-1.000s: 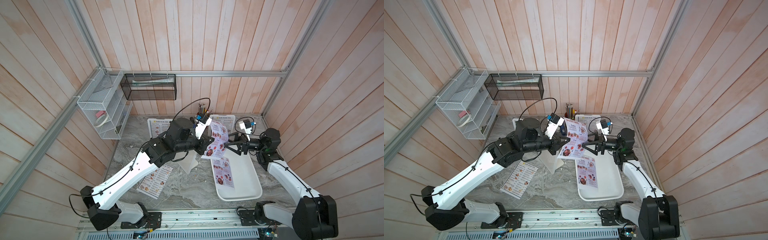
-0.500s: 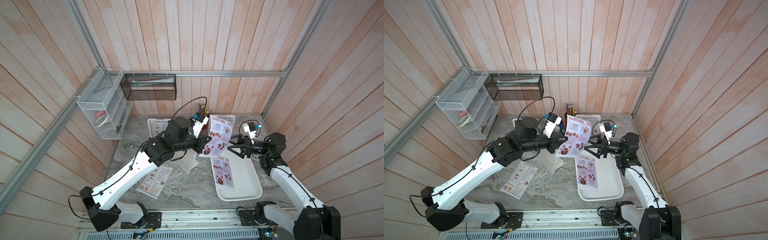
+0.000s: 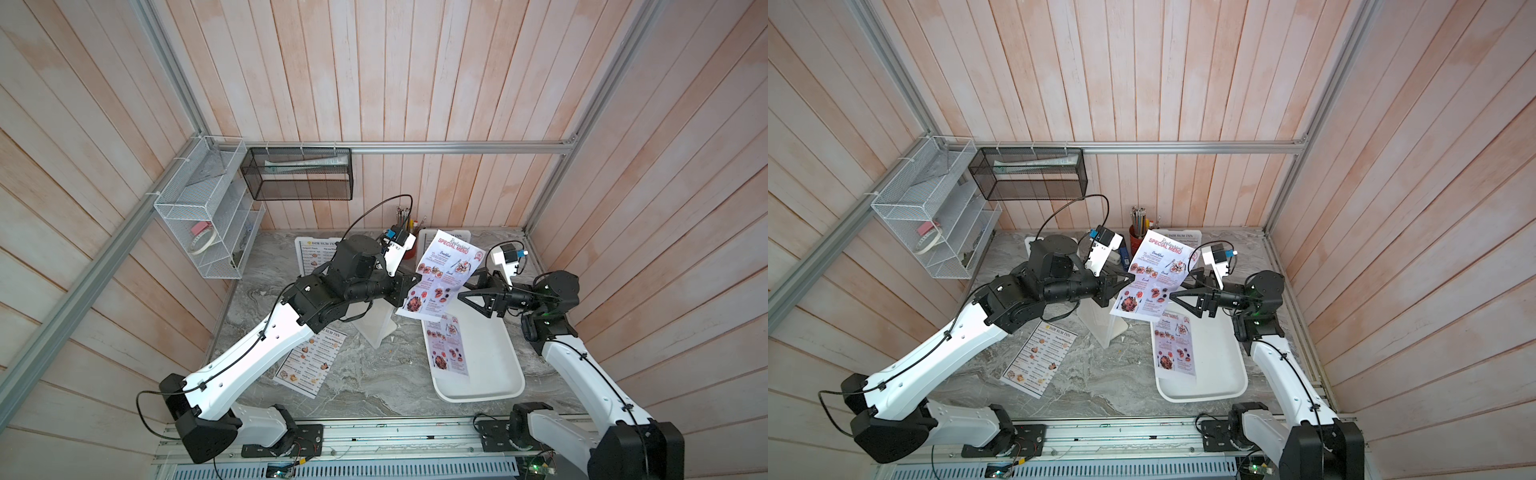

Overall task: Replace the menus in the menu holders
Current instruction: Pick up the menu from the storage box.

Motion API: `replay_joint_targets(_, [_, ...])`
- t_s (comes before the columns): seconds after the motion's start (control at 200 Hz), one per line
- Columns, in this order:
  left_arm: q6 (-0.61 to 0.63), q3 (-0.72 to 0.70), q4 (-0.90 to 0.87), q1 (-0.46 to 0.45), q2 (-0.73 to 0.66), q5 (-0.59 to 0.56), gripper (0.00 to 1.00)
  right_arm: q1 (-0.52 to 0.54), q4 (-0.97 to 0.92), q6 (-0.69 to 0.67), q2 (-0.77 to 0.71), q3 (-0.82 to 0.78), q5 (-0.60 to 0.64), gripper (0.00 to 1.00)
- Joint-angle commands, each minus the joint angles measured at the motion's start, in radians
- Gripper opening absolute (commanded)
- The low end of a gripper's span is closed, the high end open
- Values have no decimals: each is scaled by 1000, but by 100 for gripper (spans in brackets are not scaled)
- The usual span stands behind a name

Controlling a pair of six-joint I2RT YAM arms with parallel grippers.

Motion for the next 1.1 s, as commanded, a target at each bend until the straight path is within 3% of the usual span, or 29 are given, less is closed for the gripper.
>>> replay_joint_targets(0.0, [8,-11,8,5,-10,6,0,-4,48,13,-4,-16,2,74])
replay_joint_targets(0.155, [8,-14,3,5,-8,5,0,-4,124,66,6,-18,-2,69])
replay_joint_targets(0.275, [4,-21,9,4,-6,1,0,-2,153,101,8,-17,4,58])
replay_joint_targets(0.68, [-12,-33,39,9,2,7,0,3,73,118,-13,-6,65,35])
replay_joint_targets(0.74, [-14,-39,47,9,1,12,0,7,50,109,-13,1,83,17])
replay_joint_targets(0.77, [-16,-41,49,10,1,14,0,8,40,106,-12,4,92,12])
replay_joint_targets(0.925, [-18,-49,52,10,-1,12,0,16,18,99,-11,16,113,15])
replay_joint_targets(1.095, [-22,-58,58,10,-3,-9,0,44,-29,90,-15,44,156,0])
